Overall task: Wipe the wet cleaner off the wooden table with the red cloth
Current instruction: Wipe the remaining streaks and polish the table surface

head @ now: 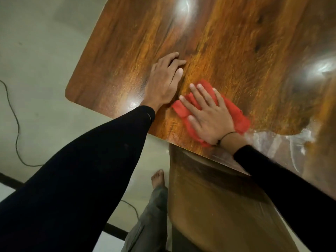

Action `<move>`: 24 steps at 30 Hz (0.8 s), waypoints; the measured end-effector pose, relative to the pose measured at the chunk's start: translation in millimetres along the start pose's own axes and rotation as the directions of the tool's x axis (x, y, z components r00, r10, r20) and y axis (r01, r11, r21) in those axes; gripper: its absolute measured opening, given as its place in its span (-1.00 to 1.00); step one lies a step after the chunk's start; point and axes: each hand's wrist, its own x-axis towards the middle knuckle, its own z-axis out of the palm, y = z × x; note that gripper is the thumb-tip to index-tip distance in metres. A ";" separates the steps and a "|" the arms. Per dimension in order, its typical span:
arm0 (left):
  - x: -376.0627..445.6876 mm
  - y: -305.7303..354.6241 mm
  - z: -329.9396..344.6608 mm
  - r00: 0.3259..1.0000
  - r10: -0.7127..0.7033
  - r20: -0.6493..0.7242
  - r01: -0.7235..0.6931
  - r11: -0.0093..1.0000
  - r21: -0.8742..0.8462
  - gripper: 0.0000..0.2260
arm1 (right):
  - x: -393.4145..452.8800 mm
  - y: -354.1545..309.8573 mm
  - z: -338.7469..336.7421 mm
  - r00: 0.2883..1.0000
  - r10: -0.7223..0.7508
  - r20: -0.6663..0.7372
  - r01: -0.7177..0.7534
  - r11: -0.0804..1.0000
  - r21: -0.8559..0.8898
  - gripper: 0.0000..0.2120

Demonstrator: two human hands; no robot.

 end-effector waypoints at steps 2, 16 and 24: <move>-4.1 0.0 -0.4 1.000 -0.002 0.006 0.002 1.000 -0.023 -0.64 | -0.5 -38.0 2.6 0.998 -0.059 0.015 0.059 0.998 0.031 -0.38; -5.1 1.0 -3.1 0.998 0.031 0.053 -0.036 0.995 0.097 -0.55 | -68.1 42.7 16.3 0.988 -0.148 0.033 0.149 0.987 -0.050 -0.42; -11.6 3.9 -4.0 0.992 0.099 0.072 -0.111 0.979 0.173 -0.55 | 0.8 -27.1 10.0 0.543 0.836 -0.077 -0.812 0.547 0.205 -0.35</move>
